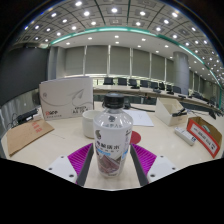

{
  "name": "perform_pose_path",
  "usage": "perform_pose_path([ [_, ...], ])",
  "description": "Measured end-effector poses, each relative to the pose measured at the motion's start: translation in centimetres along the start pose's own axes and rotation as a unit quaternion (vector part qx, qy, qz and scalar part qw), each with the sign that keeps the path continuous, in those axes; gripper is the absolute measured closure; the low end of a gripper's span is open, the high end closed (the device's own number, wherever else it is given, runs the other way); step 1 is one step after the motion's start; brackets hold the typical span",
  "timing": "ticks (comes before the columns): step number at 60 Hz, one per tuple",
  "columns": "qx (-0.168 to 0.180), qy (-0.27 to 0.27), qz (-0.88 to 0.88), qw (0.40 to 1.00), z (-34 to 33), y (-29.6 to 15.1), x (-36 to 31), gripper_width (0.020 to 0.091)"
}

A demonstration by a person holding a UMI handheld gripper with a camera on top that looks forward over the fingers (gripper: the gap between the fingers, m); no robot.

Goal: Pour water

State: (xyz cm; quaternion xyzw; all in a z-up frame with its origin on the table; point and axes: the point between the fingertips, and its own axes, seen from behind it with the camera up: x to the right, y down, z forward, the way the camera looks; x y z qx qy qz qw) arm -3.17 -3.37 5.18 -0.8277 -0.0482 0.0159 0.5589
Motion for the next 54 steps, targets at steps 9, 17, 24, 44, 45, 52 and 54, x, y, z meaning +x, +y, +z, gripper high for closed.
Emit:
perform_pose_path([
  [9, 0.015, 0.013, -0.023, 1.0, 1.4, -0.6, 0.2, 0.0562],
  [17, 0.014, 0.039, -0.031, 0.999, 1.1, -1.0, 0.9, 0.0642],
  [24, 0.006, 0.043, -0.059, 0.997, 0.6, -2.1, 0.9, 0.0668],
  [44, -0.007, 0.144, -0.299, 0.943, 3.3, -11.7, 8.2, 0.0669],
  [45, -0.009, 0.149, -0.319, 0.936, 3.6, -12.2, 8.5, 0.0669],
  [52, -0.016, 0.177, -0.46, 0.87, 6.0, -15.2, 9.1, 0.067],
  [54, -0.016, 0.182, -0.497, 0.848, 6.7, -16.0, 8.8, 0.0669],
])
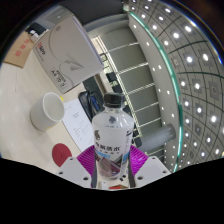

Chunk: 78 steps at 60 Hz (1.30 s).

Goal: Pour water

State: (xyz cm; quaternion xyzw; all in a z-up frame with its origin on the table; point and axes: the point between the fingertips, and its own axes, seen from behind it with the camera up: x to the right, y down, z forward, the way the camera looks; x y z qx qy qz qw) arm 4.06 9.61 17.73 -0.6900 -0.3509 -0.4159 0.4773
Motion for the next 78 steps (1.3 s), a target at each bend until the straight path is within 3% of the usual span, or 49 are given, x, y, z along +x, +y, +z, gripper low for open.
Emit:
perform_pose_path([
  [21, 0.048, 0.059, -0.35, 0.934, 3.6, -4.4, -1.6, 0.0673],
  [38, 0.056, 0.057, -0.413, 0.907, 4.6, -5.4, -2.8, 0.0671],
  [46, 0.051, 0.039, -0.321, 0.945, 4.1, -4.9, -1.6, 0.0671],
  [58, 0.03, -0.034, -0.012, 0.999, 1.9, -2.8, -0.1, 0.0669],
  [67, 0.035, -0.1, 0.17, 0.98, 0.9, -1.1, -0.9, 0.067],
  [78, 0.049, -0.202, 0.355, 0.912, 0.8, -0.1, -5.0, 0.0668],
])
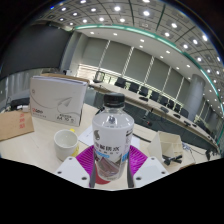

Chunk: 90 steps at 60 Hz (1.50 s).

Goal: Pour water

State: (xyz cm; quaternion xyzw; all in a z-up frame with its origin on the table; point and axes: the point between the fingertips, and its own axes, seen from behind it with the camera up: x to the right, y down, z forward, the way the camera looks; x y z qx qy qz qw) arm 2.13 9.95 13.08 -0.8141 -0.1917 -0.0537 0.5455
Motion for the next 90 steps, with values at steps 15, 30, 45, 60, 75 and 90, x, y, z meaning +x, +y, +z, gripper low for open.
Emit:
perform_pose_path([
  [15, 0.013, -0.064, 0.111, 0.992, 3.2, 3.0, -1.8, 0.0666],
  [30, 0.01, -0.081, 0.136, 0.987, 4.6, 6.3, -2.1, 0.0632],
  [45, -0.032, -0.087, 0.135, 0.986, 4.3, 8.2, -3.0, 0.0233],
  [60, -0.078, -0.02, 0.126, 0.989, -2.9, 5.4, -1.3, 0.0245],
  [75, -0.123, 0.02, 0.147, 0.981, -17.4, 0.2, -5.9, 0.0243],
  [90, -0.14, 0.042, 0.16, 0.976, -26.9, -1.3, -11.4, 0.0242],
])
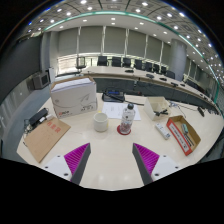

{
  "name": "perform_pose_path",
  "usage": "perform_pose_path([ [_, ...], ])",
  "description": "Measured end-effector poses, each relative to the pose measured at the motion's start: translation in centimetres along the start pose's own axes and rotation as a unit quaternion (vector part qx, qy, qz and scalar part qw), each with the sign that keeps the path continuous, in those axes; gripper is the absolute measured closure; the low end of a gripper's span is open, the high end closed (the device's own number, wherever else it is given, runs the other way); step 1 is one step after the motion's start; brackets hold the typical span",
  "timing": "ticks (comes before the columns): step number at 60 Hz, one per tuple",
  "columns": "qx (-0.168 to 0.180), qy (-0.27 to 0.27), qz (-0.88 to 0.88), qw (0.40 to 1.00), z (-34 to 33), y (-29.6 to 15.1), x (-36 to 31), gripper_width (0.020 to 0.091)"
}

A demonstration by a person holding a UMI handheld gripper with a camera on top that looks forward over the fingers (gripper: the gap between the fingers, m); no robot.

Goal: Pour water

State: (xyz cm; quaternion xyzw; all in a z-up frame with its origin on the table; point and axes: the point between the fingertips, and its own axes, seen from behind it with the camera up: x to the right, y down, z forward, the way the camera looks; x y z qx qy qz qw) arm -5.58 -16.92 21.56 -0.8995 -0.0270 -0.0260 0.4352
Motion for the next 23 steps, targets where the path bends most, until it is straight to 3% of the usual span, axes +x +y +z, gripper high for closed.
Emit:
perform_pose_path([
  [23, -0.012, 0.005, 0.001, 1.0, -3.3, 1.1, -3.2, 0.0242],
])
